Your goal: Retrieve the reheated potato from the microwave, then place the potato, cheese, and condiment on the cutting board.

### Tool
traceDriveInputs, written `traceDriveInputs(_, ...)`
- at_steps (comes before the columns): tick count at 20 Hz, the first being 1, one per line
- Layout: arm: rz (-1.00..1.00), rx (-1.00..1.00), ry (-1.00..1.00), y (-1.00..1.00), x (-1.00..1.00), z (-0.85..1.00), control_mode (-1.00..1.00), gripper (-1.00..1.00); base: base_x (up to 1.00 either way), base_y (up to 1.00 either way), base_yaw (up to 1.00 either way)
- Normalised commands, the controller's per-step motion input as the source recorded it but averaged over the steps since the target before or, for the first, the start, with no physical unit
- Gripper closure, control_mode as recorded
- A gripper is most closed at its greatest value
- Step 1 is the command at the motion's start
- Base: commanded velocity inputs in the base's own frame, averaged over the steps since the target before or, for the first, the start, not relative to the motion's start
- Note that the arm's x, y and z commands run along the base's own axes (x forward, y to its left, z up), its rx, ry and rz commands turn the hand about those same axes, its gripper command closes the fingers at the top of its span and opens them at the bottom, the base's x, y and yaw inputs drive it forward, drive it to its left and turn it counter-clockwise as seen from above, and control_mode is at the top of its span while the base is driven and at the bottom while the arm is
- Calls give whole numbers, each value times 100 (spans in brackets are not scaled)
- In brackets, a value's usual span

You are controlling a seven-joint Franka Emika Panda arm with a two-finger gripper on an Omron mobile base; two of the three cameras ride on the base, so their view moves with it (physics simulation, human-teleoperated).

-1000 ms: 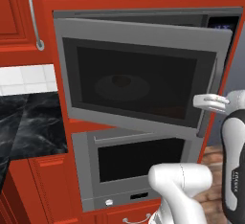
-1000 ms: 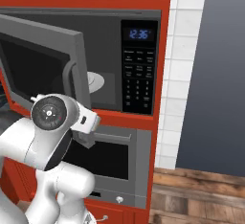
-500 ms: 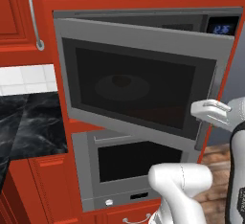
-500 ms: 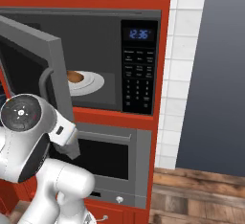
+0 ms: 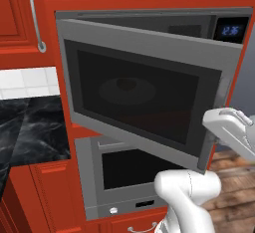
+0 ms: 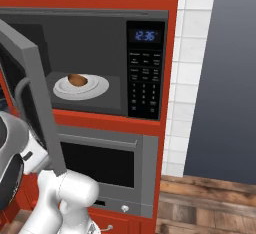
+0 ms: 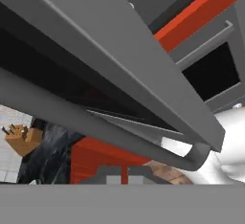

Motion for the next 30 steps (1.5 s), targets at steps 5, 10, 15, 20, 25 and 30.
traceDriveInputs(5, -8, 26, -2, 5, -18, 0, -100, -100, 0, 0, 0)
traceDriveInputs(10, -9, 21, 0, -64, -37, 0, -100, -100, 0, 0, 0)
traceDriveInputs(15, -15, 11, 2, -67, -13, 1, -100, -100, 0, 0, 0)
traceDriveInputs(20, -2, 19, 13, -36, 50, 0, -100, -100, 0, 0, 0)
traceDriveInputs(25, 12, 22, 6, -7, 74, -9, -100, -100, 0, 0, 0)
traceDriveInputs(30, 21, 23, 4, 29, 70, -32, -100, -100, 0, 0, 0)
